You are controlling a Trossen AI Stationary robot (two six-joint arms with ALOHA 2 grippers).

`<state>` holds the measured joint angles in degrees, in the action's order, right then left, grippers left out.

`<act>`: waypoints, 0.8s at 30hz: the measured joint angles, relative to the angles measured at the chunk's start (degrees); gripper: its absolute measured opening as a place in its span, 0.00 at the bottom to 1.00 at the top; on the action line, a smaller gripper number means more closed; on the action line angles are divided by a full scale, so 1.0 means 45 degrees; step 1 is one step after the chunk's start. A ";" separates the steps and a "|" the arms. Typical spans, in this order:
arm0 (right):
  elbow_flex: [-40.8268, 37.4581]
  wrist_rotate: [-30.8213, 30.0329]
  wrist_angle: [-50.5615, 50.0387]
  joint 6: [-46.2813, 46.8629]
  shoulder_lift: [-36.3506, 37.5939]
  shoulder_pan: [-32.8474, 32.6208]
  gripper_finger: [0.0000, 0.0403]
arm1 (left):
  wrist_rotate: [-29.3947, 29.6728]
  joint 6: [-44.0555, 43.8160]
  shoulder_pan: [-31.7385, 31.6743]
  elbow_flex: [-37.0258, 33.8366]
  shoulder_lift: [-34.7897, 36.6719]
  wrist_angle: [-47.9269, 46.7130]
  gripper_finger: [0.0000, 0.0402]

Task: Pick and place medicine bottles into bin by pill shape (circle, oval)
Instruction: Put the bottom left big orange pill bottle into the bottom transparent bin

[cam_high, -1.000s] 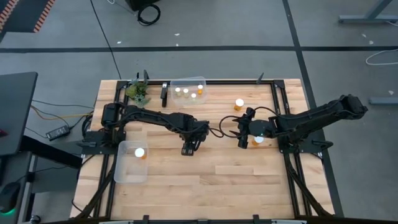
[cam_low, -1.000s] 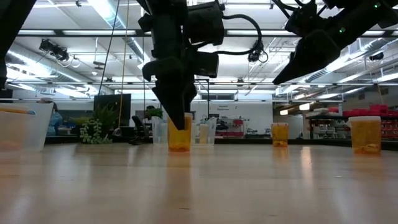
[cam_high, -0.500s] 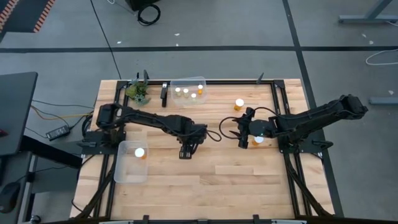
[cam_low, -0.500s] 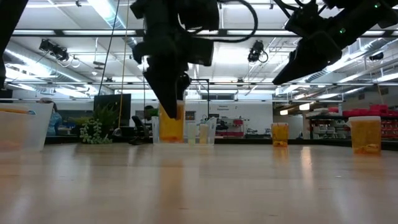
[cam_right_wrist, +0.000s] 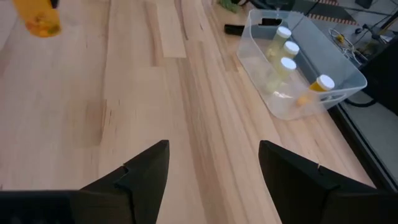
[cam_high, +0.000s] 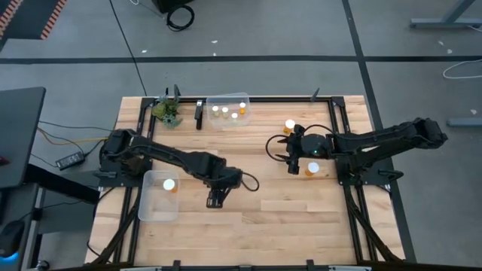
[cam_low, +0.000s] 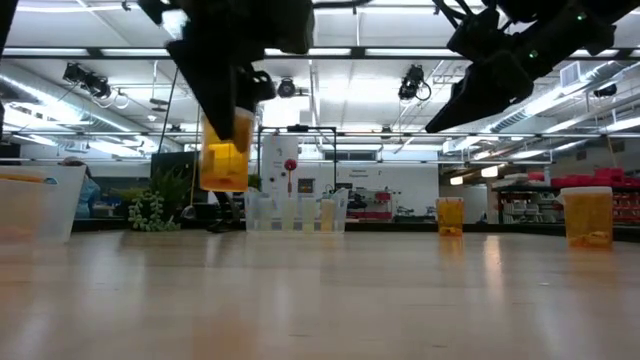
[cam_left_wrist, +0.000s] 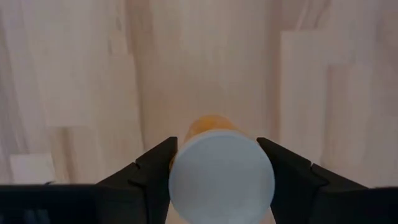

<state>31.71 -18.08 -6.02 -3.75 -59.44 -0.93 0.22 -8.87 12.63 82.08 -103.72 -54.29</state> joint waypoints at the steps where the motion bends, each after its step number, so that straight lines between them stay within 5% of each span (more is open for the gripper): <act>1: 0.0004 0.0099 0.0075 -0.0027 0.0000 0.0099 0.63 | 0.0020 -0.0119 0.0138 0.0000 0.0060 -0.0048 0.53; 24: 0.0004 0.0711 0.0021 0.0599 -0.0005 0.0456 0.63 | 0.2443 -0.3484 0.2890 -0.0005 0.1914 -0.2792 0.53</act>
<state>31.73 -14.88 -5.92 -1.05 -59.46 1.13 11.21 -24.55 25.64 82.06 -95.10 -66.85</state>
